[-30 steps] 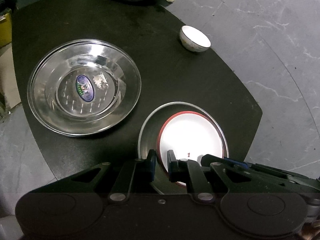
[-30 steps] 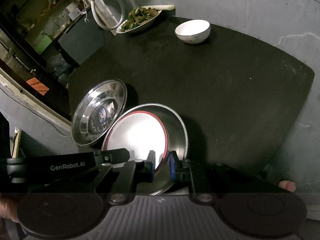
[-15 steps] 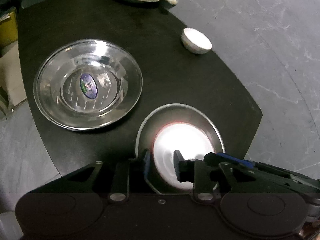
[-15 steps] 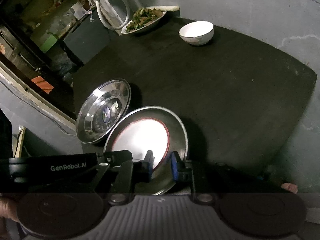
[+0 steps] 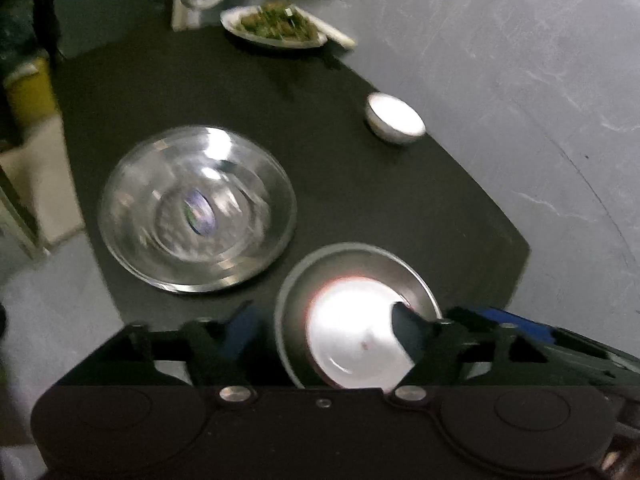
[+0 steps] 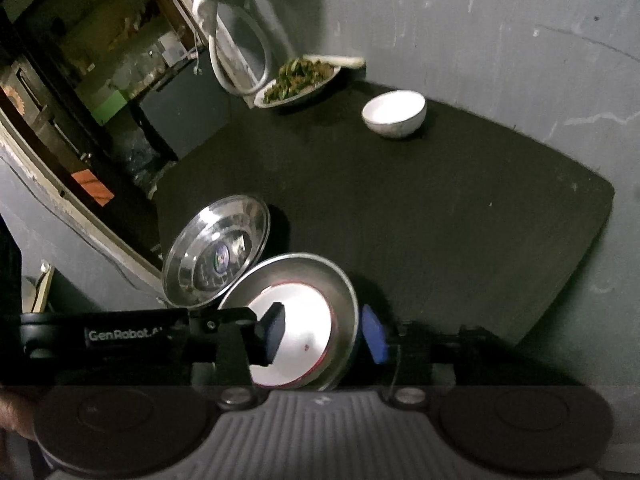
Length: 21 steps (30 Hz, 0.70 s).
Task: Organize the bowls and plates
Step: 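Open the left tool to release the white bowl, then move the left tool to the second white bowl and grasp its rim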
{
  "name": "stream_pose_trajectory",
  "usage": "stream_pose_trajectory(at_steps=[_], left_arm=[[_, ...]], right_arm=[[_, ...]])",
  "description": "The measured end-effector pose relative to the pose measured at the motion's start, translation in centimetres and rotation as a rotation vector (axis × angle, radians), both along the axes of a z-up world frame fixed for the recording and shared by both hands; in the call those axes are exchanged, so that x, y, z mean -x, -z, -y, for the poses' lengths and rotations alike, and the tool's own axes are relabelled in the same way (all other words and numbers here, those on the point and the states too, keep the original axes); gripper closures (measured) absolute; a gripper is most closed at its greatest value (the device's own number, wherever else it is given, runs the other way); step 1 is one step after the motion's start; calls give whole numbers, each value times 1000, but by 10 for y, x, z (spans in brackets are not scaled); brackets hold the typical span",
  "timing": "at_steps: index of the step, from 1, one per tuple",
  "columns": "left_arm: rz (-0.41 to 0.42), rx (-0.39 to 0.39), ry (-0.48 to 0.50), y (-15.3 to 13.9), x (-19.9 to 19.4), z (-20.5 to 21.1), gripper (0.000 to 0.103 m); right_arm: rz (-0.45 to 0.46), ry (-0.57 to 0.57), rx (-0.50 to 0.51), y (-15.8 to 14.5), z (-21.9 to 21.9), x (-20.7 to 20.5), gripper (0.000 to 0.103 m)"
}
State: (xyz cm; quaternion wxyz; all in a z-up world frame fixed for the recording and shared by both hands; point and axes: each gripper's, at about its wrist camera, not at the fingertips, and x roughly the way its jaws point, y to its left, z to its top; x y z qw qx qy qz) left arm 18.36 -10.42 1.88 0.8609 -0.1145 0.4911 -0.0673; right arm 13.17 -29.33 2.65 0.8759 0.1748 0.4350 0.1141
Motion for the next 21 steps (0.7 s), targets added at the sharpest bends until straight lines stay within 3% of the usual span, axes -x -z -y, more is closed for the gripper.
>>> stream_pose_trajectory(at_steps=[8,11,15,21], left_arm=[[73,3,-46,-9,-2,-5,2],[95,-23,-74,-9,-3,-4,1],[112,-67,-79,-10,-6,-1,1],[90,-62,-141,-7,-14,-7,1]], right_arm=[[35,49,-9,-4,16,4,14],[30,61,-11,-1,20,3,2],[18,76,1,3,27,0,0],[13,64,63,14,35,-6,0]])
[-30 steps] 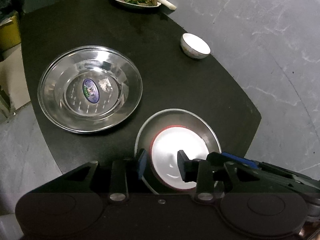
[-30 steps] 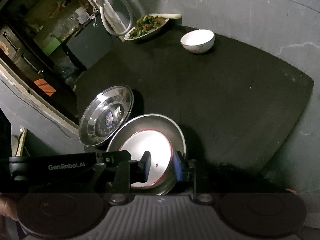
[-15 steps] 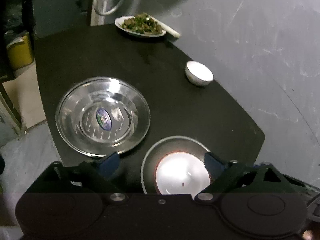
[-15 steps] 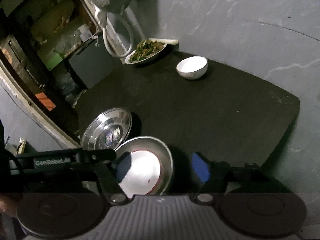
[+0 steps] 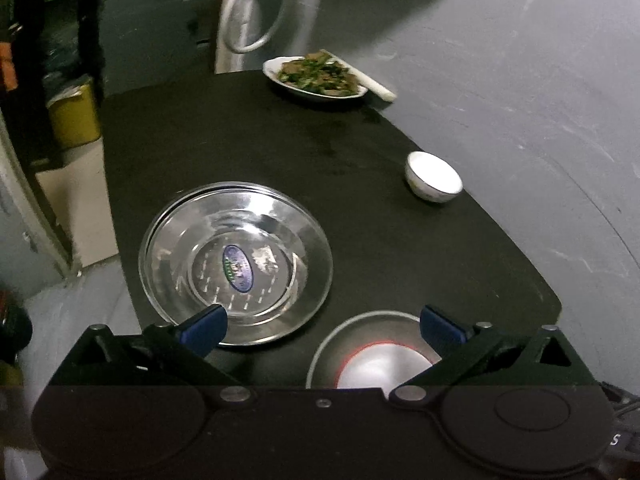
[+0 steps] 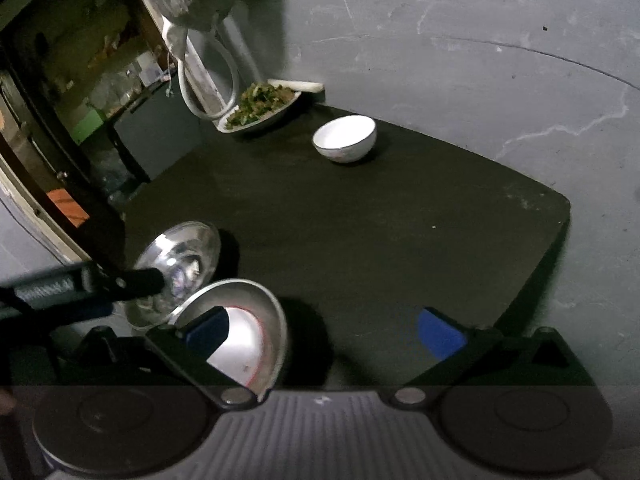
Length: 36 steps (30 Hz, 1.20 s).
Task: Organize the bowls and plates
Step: 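Move the left tool to the second white bowl and grasp its rim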
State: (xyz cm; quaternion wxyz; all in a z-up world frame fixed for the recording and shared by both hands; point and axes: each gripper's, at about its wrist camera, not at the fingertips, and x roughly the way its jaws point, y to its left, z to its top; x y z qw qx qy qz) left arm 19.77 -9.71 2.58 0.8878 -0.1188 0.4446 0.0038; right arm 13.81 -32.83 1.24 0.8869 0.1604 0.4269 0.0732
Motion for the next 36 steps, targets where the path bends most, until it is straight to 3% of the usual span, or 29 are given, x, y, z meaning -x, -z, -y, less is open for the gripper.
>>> stream_pose_trajectory(at_steps=[7,12,25,36], left_arm=[[-36,-18,-57,7,-28,6,1],[-58,-56,-56,10,-61,19,1],[-48,-297,91,5,-166,61,1],[-52,-280,90,31,-239,84,1]], right_arm=[[-10,-2,42,12,20,-26,0],[-17,-27,-3,19,38,-55,0],[47,17,-82,35,65,-145,0],[67,70,-101,49,76,-214,3]])
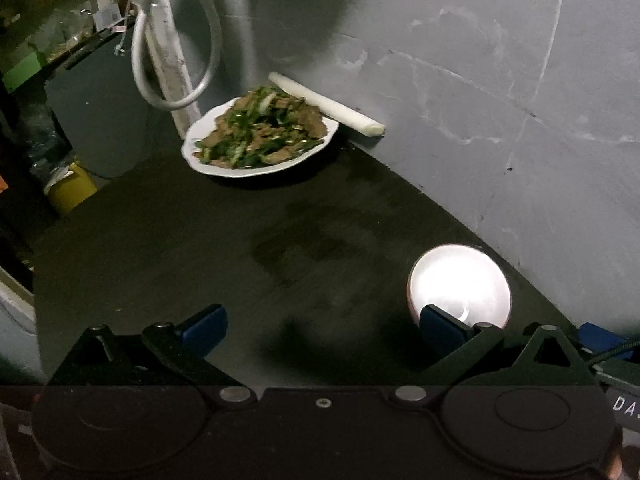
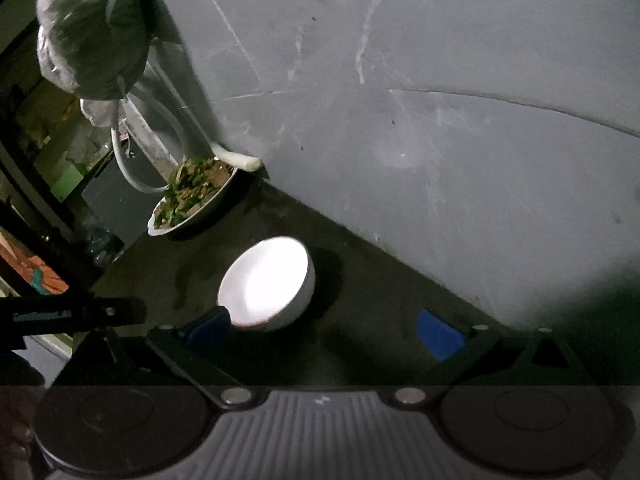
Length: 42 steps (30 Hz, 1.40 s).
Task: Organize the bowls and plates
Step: 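Move the left tool to the second white bowl and grasp its rim, then carry the second white bowl with the left tool to the steel bowl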
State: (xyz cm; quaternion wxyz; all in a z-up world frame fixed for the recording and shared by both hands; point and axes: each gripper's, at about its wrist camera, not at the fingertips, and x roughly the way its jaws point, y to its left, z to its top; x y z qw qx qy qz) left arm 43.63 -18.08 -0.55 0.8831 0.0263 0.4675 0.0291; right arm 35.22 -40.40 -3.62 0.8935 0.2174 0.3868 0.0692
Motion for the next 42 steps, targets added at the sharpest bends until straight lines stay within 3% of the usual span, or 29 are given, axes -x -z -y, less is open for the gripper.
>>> stream_pose_trajectory(at_steps=[10,19,25,29,31,35,42], left_arm=[[-54,41,13,30,-44,12,1],[-102,106,9,47,-52,15,11],[-124,157,16,52,-54,17,30],[-131,220,36,54,-52,18,61],[-137,244,36,55,-51,18,66],[-136,277,40,55,-48,18,88],[-112,288,36,50,-38,20,92]], right_arm=[[-15,-6,15,17,-1,-32,12],[-37,-69,17,27,-12,-46,26],[-31,-87,25,27,-14,-45,43],[-32,-104,5,27,-14,-47,54],[-32,-119,-1,26,-16,-48,62],[-34,-143,-9,24,-19,-49,74],[-48,-146,8,20,-24,-48,81]])
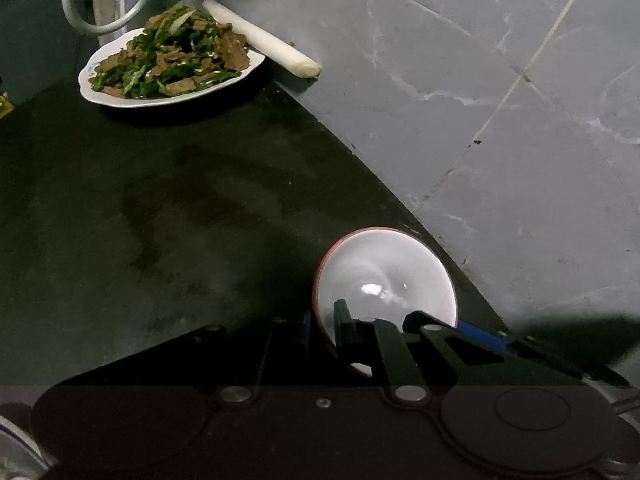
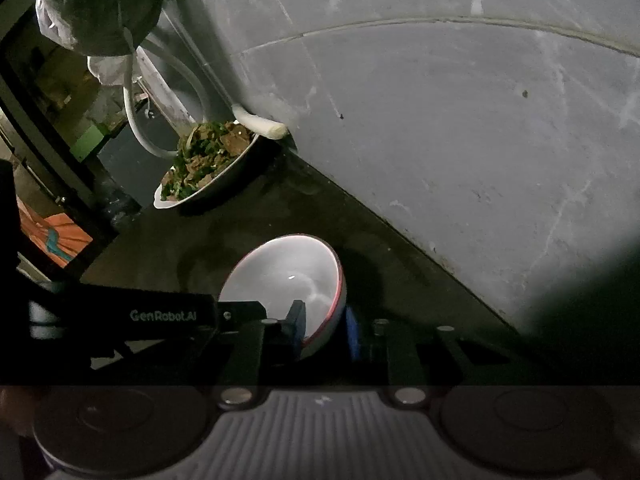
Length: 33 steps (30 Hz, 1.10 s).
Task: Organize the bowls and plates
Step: 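Carry the second white bowl with the left tool to the steel bowl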
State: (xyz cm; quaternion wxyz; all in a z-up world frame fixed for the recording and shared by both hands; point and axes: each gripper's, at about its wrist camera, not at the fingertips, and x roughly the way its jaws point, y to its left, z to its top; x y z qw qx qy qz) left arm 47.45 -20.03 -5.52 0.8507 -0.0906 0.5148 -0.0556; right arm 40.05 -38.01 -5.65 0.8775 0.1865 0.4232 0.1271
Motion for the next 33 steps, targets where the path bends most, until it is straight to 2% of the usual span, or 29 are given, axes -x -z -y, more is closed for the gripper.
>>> stream_pose_trajectory(at_steps=[4,13,24,33], left_arm=[[15,3,3,-8,11,0,92],[50,29,9,-26,40,-2,92],[125,74,36,-62,89,-11,92],[183,118,30,-86,143,-36,92]], right_arm=[[-11,-2,0,-1,0,6,84],[13,3,-1,-18,-2,37,84],[61,28,3,-54,-4,84,84],[117,18,30,-83,-25,128,84]])
